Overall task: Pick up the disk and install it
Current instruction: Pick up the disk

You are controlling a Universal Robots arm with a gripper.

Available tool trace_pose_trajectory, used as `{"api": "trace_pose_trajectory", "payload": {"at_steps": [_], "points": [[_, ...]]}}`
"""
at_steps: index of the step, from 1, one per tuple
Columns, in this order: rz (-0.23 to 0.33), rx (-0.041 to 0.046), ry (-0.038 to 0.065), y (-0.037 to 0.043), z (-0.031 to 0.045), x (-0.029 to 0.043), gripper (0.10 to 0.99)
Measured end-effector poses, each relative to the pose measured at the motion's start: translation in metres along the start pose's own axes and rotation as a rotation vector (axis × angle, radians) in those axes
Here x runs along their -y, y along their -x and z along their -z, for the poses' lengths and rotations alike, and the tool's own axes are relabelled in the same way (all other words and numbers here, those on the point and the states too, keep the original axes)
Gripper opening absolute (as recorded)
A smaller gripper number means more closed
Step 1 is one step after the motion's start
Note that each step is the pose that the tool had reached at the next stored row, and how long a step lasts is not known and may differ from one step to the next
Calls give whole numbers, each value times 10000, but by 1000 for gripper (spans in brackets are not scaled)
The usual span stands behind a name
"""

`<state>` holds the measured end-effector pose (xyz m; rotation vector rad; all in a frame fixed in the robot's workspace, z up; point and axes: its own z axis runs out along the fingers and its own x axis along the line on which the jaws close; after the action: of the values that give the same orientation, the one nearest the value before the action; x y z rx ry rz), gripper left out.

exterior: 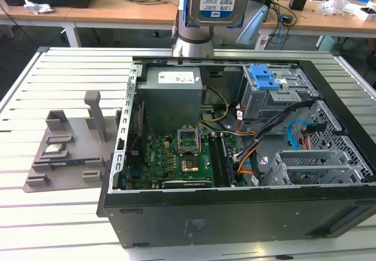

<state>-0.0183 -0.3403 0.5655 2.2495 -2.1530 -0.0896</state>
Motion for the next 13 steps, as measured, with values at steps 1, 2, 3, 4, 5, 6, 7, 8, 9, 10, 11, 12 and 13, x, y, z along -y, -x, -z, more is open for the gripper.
{"api": "trace_pose_trajectory", "payload": {"at_steps": [1,2,3,4,5,6,7,8,9,10,11,12,13], "points": [[1,2,-1,-36,-19,0,365],[1,0,0,-62,-37,0,365],[1,0,0,-77,-51,0,365],[0,1,0,-95,-72,0,365],[1,-1,0,-112,-97,1,365],[-1,-2,1,-130,-139,2,365],[1,0,-1,-143,-174,5,365],[0,-1,0,-148,-190,5,365],[-1,-1,0,-152,-210,6,365],[-1,-2,0,-157,-228,7,365],[0,-1,0,-161,-241,8,365],[-1,-3,1,-168,-265,9,365],[-1,1,-1,-172,-290,10,365]]}}
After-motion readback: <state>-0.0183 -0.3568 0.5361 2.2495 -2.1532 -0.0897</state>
